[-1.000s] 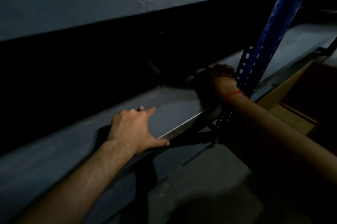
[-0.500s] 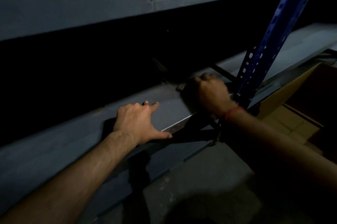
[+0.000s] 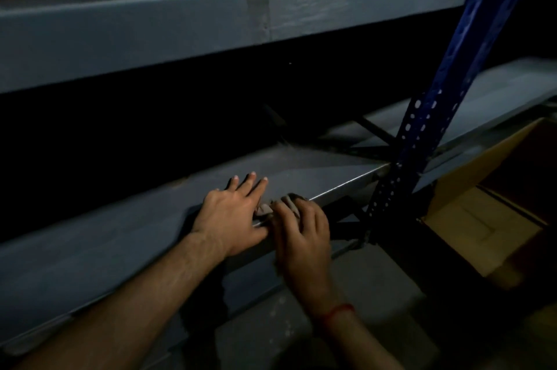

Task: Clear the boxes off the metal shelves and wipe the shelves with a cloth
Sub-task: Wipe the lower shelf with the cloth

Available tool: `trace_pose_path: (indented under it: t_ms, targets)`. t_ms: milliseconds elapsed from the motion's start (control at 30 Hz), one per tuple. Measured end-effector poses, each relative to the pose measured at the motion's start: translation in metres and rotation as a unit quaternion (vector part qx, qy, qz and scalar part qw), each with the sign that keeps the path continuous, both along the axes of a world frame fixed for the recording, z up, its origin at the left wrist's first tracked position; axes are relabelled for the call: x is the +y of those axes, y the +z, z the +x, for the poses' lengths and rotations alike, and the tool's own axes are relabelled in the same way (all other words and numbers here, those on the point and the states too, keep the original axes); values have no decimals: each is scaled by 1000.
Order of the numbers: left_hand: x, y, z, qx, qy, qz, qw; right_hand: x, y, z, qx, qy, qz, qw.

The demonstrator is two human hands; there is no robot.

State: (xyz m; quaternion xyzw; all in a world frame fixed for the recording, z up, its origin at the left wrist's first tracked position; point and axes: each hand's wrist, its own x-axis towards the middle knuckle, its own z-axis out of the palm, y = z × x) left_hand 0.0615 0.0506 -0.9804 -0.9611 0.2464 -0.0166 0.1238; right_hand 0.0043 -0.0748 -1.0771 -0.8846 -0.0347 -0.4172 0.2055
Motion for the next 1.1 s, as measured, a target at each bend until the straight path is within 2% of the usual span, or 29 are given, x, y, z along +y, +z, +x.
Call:
trace_pose_path:
  t_ms: [67, 100, 167, 233, 300, 367, 433, 500, 633, 733, 800, 900, 967, 1100]
  targets:
    - [2, -1, 1, -3, 0, 9, 1000, -42, -12, 11, -21, 23, -77, 997]
    - [2, -2, 2, -11, -6, 14, 1000, -70, -17, 15, -4, 3, -85, 996]
    - [1, -3, 4, -21, -13, 25, 999, -128, -26, 26, 47, -86, 2, 995]
    - [-1, -2, 4, -22, -14, 24, 999, -169, -24, 33, 77, -173, 169, 967]
    - [-1, -1, 4, -20, -13, 26, 999, -188, -2, 46, 48, -198, 270, 941]
    - [-2, -1, 4, -10, -12, 27, 1000, -194, 35, 61, -19, -175, 302, 937]
    - [-1, 0, 3, -8, -6, 30, 1000, -190, 65, 75, -58, -172, 294, 938]
    - [-2, 2, 3, 4, -2, 29, 1000, -178, 67, 80, -57, -184, 301, 934]
    - [-6, 8, -1, 52, 16, 16, 998, -122, 23, 44, 65, -151, 255, 953]
    - [-4, 16, -4, 107, 29, -4, 994, -60, 20, 19, 105, -83, 226, 965]
    - [2, 23, -12, 168, 37, -74, 982, -23, 34, 4, 122, 6, 194, 973]
    - [5, 49, -38, 234, 28, -263, 936, 6, 76, -13, 124, 119, 263, 949]
    - [5, 77, -58, 211, 7, -379, 901, 11, 120, -25, 69, 136, 318, 936]
    - [1, 151, -81, 157, -96, -473, 861, 6, 203, -48, -74, 138, 358, 921]
